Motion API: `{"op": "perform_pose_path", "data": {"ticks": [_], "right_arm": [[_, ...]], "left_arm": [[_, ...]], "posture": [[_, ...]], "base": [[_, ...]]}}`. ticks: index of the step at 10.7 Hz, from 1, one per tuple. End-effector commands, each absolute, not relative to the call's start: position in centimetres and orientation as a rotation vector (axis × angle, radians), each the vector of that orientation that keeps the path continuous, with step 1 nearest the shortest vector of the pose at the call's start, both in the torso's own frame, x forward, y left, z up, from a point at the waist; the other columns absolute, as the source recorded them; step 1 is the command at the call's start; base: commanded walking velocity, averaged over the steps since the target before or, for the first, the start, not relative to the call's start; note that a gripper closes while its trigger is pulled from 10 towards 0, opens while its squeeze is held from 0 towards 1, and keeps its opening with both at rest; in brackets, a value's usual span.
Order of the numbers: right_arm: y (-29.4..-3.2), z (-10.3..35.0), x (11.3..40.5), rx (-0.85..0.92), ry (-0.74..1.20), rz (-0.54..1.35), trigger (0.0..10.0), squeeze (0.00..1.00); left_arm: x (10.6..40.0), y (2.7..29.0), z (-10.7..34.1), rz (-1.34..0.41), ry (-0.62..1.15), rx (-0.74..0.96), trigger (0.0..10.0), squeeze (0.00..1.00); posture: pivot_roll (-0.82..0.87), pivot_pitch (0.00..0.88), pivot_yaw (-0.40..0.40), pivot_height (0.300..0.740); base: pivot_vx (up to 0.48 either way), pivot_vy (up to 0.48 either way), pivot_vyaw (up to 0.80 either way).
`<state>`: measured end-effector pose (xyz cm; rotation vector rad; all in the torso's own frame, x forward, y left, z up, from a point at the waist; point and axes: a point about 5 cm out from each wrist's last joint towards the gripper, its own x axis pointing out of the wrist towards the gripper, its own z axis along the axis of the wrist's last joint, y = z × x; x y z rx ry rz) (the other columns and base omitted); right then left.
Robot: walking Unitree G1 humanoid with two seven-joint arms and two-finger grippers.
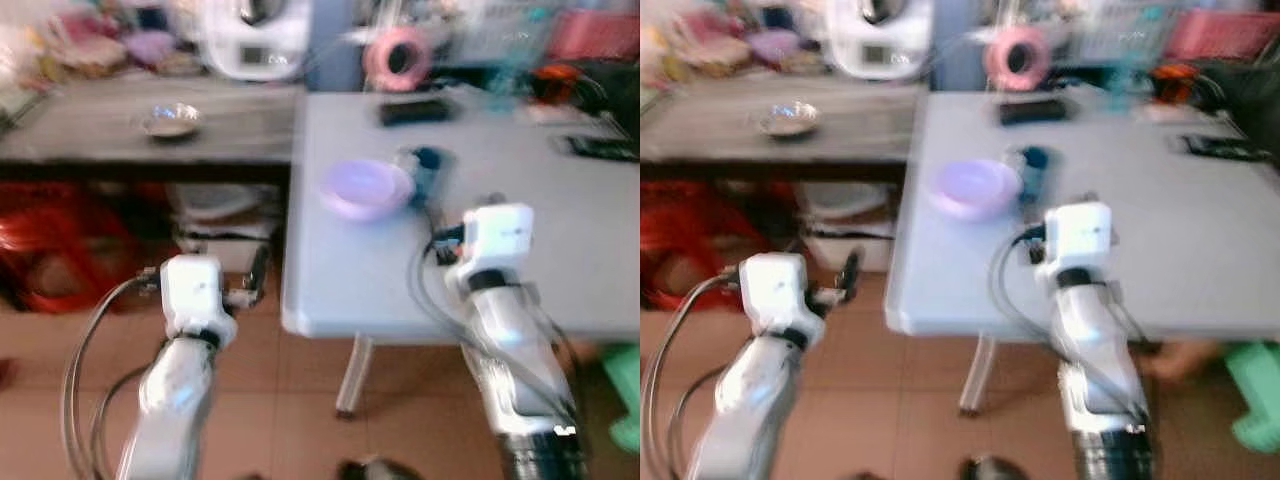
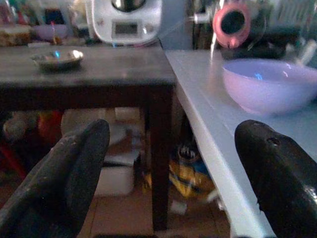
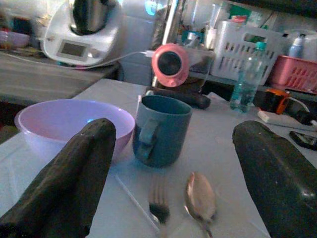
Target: Setting the table
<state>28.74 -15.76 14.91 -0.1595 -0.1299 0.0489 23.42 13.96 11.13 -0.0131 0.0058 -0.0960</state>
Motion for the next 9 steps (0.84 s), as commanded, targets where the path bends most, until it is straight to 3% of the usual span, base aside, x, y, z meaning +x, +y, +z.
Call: {"op": "perform_pose_path", "data": {"ticks": [1,2,6,9], "right_arm": [[-16.05,15.43,29.09,-0.168,-0.149,0.039,10.0,0.0],[-15.84,15.54,29.2,-0.17,-0.154,0.049,10.0,0.0],[-15.69,15.62,29.23,-0.197,-0.16,0.07,10.0,0.0],[-15.53,15.6,29.14,-0.194,-0.159,0.078,10.0,0.0]], "left_arm": [[23.76,13.64,11.86,-0.104,-0.024,-0.02,10.0,0.0],[24.02,13.95,12.09,-0.085,-0.029,-0.021,10.0,0.0],[24.06,13.89,12.28,-0.088,-0.049,-0.017,10.0,0.0],[24.17,13.81,12.39,-0.086,-0.052,-0.022,10.0,0.0]], "posture": [[0.03,0.0,0.029,0.74],[0.03,0.0,0.025,0.74],[0.03,0.008,0.022,0.74],[0.02,0.017,0.02,0.74]], "base": [[0.442,0.0,0.0],[0.412,0.0,0.0],[0.0,0.0,0.0],[0.199,0.0,0.65]]}}
